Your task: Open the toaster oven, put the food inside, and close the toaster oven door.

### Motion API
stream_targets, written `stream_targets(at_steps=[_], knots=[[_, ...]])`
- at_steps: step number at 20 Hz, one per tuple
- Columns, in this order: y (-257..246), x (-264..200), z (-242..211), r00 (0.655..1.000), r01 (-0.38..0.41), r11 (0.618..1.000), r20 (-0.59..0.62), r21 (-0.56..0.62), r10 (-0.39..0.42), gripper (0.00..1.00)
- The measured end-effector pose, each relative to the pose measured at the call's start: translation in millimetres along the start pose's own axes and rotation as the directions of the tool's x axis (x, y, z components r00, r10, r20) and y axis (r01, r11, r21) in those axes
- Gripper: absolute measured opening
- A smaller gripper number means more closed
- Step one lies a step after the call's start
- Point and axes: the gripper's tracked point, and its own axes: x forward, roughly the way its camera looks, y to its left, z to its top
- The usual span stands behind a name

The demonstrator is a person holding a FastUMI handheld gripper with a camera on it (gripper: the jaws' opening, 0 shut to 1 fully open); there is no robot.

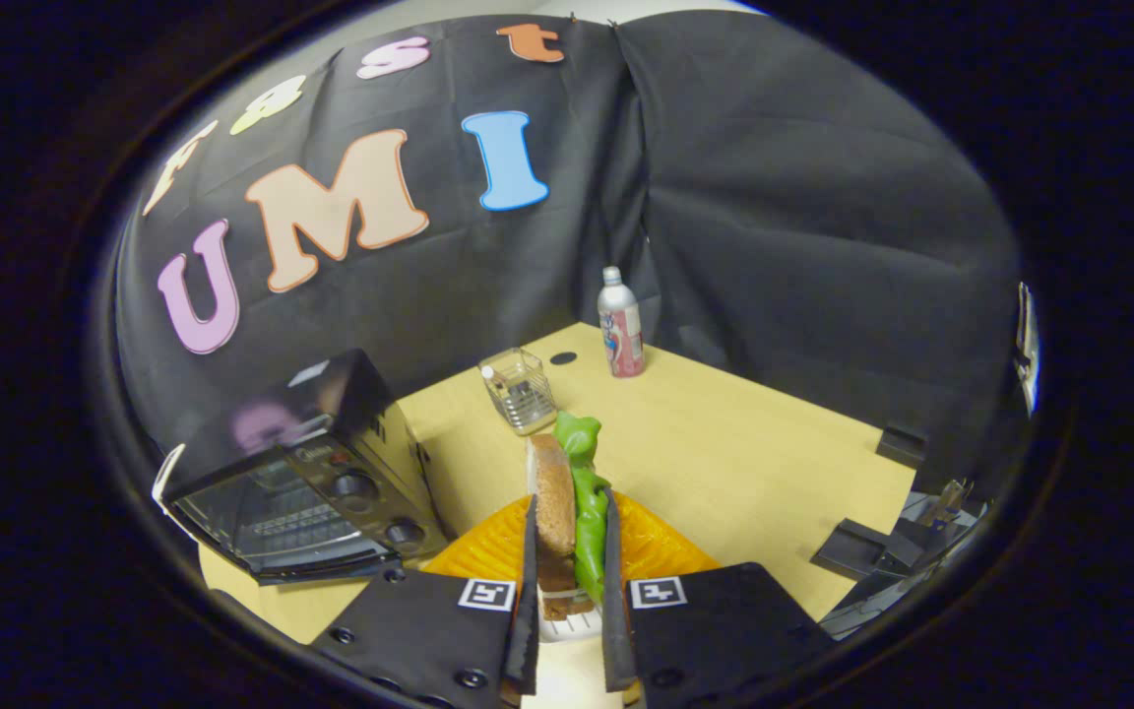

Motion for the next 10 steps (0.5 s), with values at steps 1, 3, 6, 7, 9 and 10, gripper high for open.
stream_targets(at_steps=[1,3,6,7,9,10], knots=[[7.2,-6.4,6.5,1.0,-0.009,1.0,0.014,0.003,0.009,0.28],[20.8,-21.8,14.1,0.999,-0.025,0.999,0.034,0.02,0.025,0.28],[46.0,-45.3,14.5,0.996,-0.071,0.995,0.051,0.063,0.068,0.28],[53.3,-53.6,10.2,0.995,-0.085,0.994,0.049,0.076,0.081,0.28],[72.7,-67.9,-2.6,0.993,-0.12,0.988,0.035,0.1,0.117,0.28],[84.8,-74.4,-9.7,0.99,-0.142,0.983,0.027,0.118,0.14,0.28]])
